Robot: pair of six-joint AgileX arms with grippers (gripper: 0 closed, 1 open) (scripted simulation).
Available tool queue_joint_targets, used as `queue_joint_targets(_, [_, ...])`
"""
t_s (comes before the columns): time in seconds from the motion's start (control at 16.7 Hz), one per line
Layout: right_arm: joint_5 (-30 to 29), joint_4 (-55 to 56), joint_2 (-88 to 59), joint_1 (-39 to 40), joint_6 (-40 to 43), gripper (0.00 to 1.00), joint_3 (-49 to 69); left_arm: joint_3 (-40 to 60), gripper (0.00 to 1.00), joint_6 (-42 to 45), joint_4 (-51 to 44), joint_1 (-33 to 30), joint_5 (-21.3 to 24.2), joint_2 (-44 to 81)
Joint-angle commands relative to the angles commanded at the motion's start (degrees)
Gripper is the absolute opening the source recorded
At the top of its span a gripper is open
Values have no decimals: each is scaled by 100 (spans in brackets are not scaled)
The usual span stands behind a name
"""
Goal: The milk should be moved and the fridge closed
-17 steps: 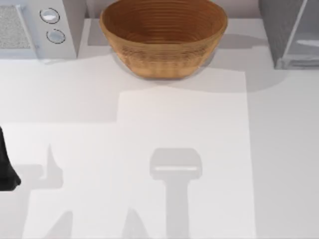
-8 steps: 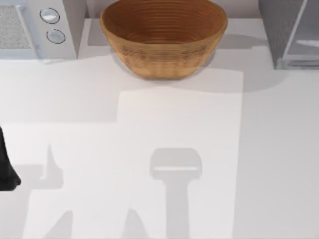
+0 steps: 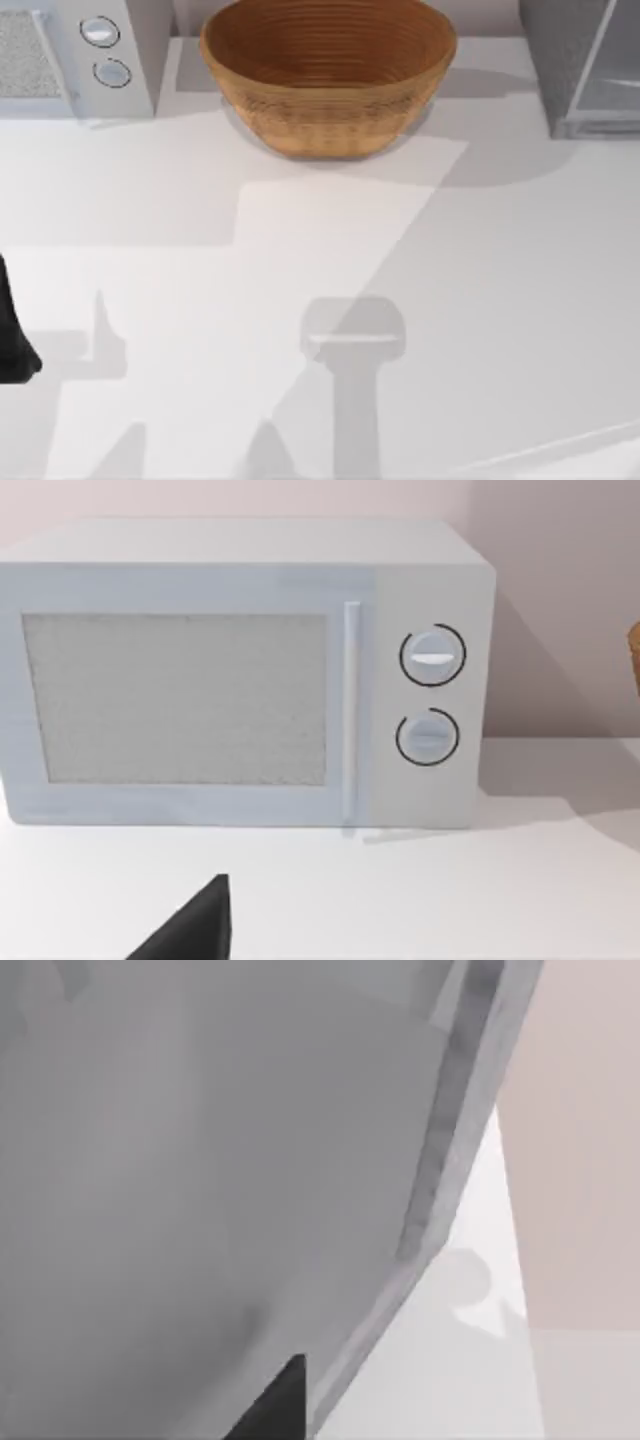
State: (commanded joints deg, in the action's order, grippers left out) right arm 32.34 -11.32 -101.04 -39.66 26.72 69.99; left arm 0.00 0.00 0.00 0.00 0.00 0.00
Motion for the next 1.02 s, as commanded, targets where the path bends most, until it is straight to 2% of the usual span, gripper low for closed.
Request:
queue_joint_targets(0.6, [-2607,1188,710,3203,-2193,100,-1049,0,100,0,0,0,0,0])
queue_joint_targets(0.78, [-3035,1373,807,3732,-2545,100,-1229,0,100,0,0,0,0,0])
queue_joint_targets(1.02, [-3115,1408,825,3831,-2612,100,-1263,0,100,0,0,0,0,0])
